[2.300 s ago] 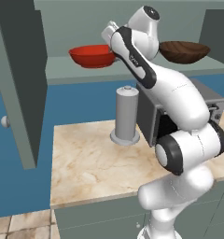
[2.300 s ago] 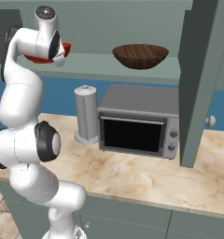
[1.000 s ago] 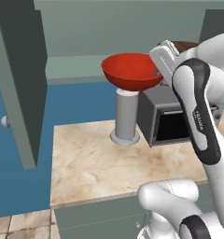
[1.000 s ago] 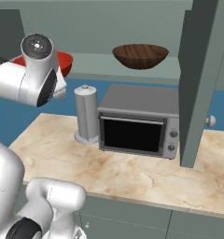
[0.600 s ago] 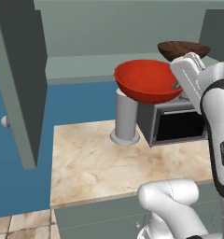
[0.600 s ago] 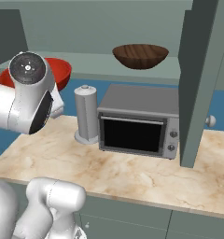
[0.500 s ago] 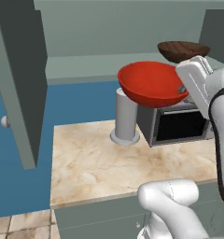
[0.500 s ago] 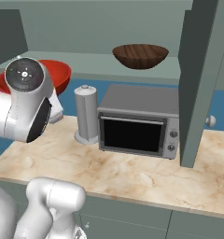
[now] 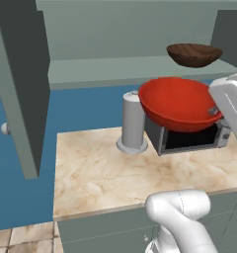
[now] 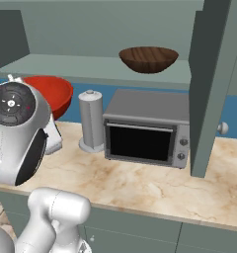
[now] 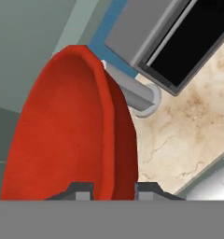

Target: Move the bowls from the cabinet to the plates on the dining table.

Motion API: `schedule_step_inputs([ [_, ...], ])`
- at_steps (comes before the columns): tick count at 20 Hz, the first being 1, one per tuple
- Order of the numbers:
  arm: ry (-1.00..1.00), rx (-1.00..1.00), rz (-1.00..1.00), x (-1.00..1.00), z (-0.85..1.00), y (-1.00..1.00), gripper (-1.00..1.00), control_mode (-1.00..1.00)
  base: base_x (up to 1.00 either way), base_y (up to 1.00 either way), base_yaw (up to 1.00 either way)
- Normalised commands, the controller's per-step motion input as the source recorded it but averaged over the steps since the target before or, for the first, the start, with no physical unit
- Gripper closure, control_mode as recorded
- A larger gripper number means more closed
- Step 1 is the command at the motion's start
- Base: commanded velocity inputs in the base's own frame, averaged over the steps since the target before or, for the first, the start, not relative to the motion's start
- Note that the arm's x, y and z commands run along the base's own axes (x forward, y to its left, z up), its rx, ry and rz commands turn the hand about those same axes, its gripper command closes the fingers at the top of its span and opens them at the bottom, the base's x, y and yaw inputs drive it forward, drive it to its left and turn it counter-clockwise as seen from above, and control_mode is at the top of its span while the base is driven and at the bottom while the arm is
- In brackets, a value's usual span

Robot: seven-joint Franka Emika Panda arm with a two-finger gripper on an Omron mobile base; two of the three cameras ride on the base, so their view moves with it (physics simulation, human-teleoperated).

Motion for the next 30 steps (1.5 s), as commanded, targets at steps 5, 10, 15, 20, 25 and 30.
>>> schedule_step_inputs([
  [5,0.17,0.00,0.00,-0.25,0.00,-0.11,1.00,-1.00,0.00,0.00,0.00],
  [10,0.12,0.00,0.00,-0.14,-0.05,-0.08,1.00,-1.00,0.00,0.00,0.00],
  [15,0.03,0.00,0.00,-0.03,-0.15,-0.01,1.00,-1.00,0.00,0.00,0.00],
  [20,0.01,0.00,0.00,0.00,0.00,0.00,1.00,-1.00,0.00,0.00,0.00],
  [25,0.00,0.00,0.00,0.00,0.00,0.00,1.00,-1.00,0.00,0.00,0.00],
  [30,0.00,0.00,0.00,0.00,0.00,0.00,1.00,-1.00,0.00,0.00,0.00],
])
